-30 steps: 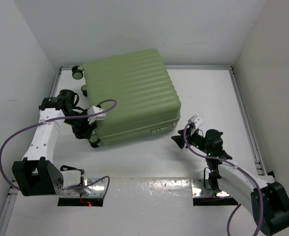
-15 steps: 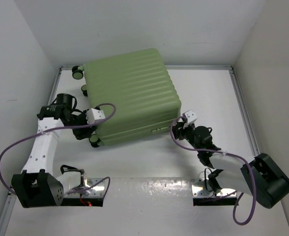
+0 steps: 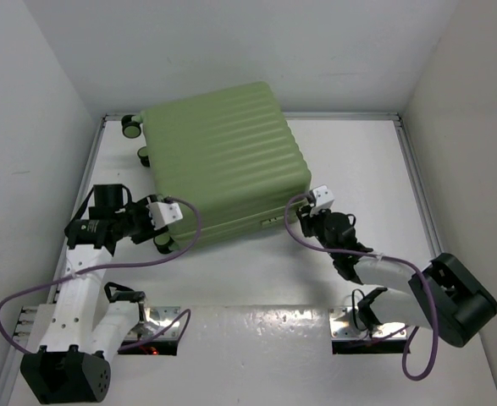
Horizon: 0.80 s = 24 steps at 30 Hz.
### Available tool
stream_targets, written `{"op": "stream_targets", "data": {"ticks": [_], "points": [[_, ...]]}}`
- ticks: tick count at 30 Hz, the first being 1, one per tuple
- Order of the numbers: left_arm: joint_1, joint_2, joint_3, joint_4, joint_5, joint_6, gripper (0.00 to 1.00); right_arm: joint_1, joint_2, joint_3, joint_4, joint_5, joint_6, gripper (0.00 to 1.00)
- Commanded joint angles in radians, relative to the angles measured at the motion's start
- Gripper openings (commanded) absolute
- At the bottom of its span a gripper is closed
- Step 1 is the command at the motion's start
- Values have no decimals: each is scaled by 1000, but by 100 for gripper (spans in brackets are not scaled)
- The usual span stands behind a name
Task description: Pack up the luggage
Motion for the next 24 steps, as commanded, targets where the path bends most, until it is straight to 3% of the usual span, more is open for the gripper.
{"op": "stream_targets", "data": {"ticks": [1, 3, 12, 18, 20, 22, 24], "points": [[12, -10, -25, 46, -119, -104, 0, -8, -35, 76, 110, -15, 25, 11], [12, -10, -25, 57, -130, -93, 0, -23, -69, 61, 89, -32, 19, 0], [49, 10, -43, 89, -130, -75, 0, -207, -195, -31, 3, -282, 22, 0], [58, 10, -43, 89, -130, -75, 0, -270, -201, -3, -100, -220, 36, 0], [58, 10, -43, 89, -130, -75, 0, -279, -212, 7, -134, -270, 71, 10], [58, 10, -43, 89, -130, -75, 0, -269, -230, 39, -207, -325, 128, 31], [58, 10, -43, 89, -130, -75, 0, -223, -235, 62, -255, -332, 181, 39]]}}
